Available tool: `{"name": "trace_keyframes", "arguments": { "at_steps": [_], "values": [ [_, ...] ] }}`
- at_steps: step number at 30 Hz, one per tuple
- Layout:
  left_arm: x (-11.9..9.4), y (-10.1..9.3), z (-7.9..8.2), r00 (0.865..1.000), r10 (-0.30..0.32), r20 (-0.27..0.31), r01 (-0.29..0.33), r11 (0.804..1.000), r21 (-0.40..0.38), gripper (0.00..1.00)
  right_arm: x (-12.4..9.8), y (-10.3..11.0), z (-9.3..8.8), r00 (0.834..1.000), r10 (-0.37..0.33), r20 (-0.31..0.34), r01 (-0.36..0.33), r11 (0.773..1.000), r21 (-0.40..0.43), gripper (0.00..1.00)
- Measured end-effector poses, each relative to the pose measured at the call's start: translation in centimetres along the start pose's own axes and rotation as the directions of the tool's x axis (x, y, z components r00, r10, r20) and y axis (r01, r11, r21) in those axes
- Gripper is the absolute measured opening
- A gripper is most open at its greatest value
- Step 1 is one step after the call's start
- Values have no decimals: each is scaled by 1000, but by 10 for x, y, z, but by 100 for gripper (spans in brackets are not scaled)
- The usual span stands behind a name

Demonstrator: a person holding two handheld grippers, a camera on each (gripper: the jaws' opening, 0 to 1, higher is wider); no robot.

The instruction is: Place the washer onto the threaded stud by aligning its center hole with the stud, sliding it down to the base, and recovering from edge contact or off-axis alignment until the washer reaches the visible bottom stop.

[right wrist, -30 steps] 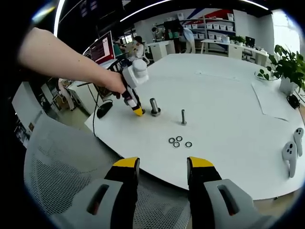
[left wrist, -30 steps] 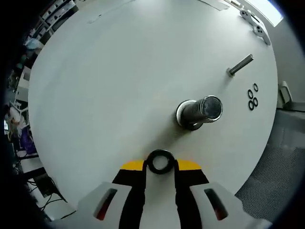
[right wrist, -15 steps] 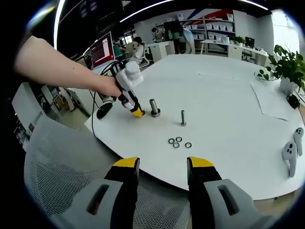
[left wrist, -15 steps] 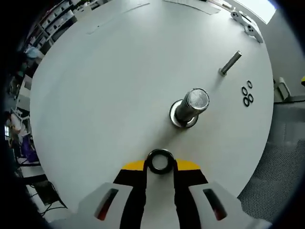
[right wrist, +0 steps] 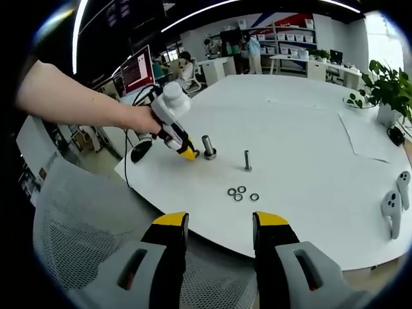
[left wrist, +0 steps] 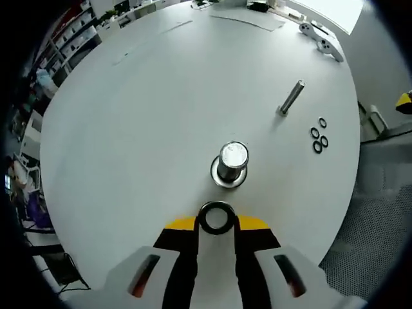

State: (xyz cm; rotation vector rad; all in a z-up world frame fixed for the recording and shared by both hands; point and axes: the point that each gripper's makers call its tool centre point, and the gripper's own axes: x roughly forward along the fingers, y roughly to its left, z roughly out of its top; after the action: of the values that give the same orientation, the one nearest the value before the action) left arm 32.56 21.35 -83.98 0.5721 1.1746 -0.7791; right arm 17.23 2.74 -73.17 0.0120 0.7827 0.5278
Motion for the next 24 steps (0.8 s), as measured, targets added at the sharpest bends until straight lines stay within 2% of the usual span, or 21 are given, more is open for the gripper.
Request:
{"name": "trace_keyframes", "arguments": {
  "at_steps": [10, 13, 18, 24],
  "values": [
    [-19, 14, 12, 999, 21, 31, -22, 999, 24, 19, -1, -1, 1, 1000, -3, 7, 3, 1000, 7, 43],
    [-27, 16, 21, 998, 14, 65, -16, 999, 37, 19, -4, -4, 6, 999, -17, 38, 16, 1000, 14, 42],
    [-38, 16, 30, 995, 3, 98, -7, 999, 40, 19, 0, 0, 1, 1000, -4, 4, 4, 1000, -1, 42],
    [-48, 10, 46, 989, -32, 142, 28, 999, 29, 19, -1, -1, 1, 1000, -5, 7, 5, 1000, 6, 42]
  ]
}}
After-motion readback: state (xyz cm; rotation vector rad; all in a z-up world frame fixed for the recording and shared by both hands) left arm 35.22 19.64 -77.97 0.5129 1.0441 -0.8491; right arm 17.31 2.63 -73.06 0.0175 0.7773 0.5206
